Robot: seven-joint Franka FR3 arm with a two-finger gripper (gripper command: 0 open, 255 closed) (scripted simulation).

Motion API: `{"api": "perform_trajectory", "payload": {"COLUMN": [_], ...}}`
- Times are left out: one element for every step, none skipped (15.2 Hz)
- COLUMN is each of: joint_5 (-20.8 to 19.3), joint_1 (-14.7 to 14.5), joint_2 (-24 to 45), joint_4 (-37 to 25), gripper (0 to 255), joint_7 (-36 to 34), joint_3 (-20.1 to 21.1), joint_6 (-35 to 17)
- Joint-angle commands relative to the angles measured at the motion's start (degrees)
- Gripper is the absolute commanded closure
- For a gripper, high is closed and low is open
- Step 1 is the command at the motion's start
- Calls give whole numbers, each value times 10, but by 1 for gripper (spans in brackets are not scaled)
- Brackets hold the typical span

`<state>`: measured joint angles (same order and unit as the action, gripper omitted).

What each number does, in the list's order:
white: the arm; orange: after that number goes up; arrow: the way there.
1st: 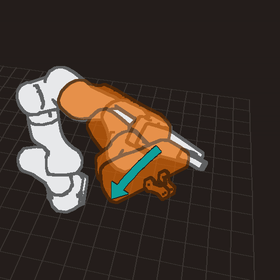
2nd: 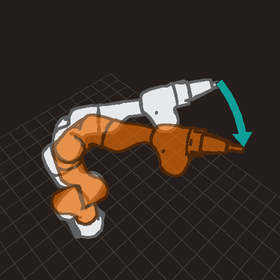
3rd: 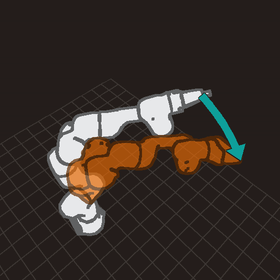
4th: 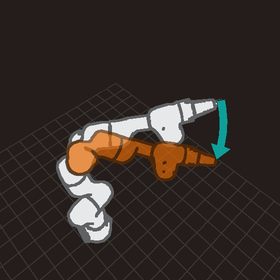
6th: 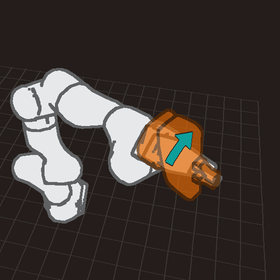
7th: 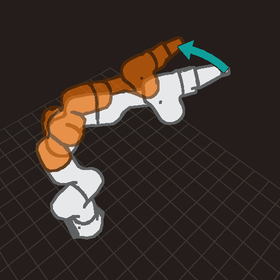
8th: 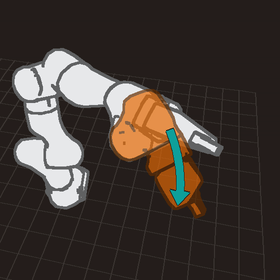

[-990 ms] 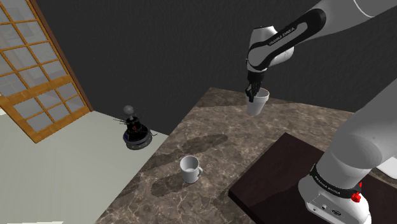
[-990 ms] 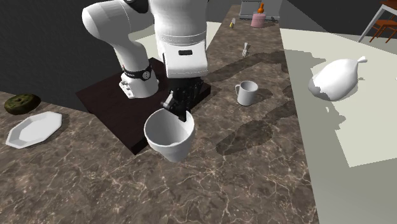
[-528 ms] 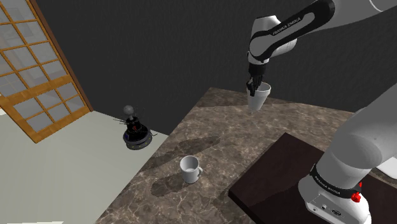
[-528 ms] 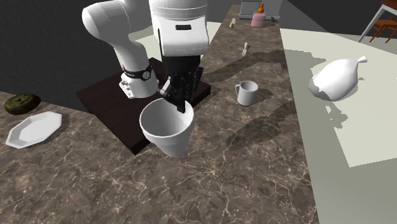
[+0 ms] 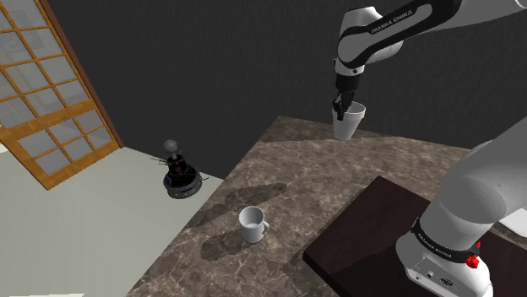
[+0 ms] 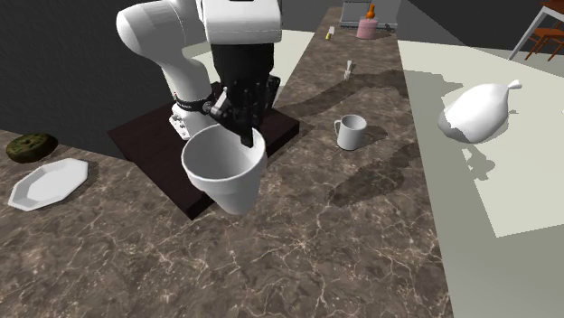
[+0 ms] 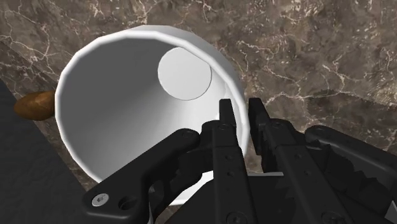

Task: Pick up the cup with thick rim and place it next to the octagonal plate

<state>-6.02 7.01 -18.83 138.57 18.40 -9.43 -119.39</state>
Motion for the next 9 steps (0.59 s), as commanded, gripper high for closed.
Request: {"api": "perform_trajectory", "payload": {"joint_5": [-10,-16,-22,-28,-35,-42,-49,-56,-63], "joint_1": [13,20,27,34,42,50,58,66,74], "joint_2": [-24,-36,-47,-58,-68,-78,-87,-96,-104], "joint_4": [20,30,39,47,55,62,68,73,78], "gripper": [255,255,255,255,255,255,255,255,255], "joint_7": [20,31,42,54,66,78,90,102,115], "joint_3": [-14,-22,-31,-39,-48,-57,-66,-75,-85], "joint_6": [2,4,5,6,8,9,11,13,15]}}
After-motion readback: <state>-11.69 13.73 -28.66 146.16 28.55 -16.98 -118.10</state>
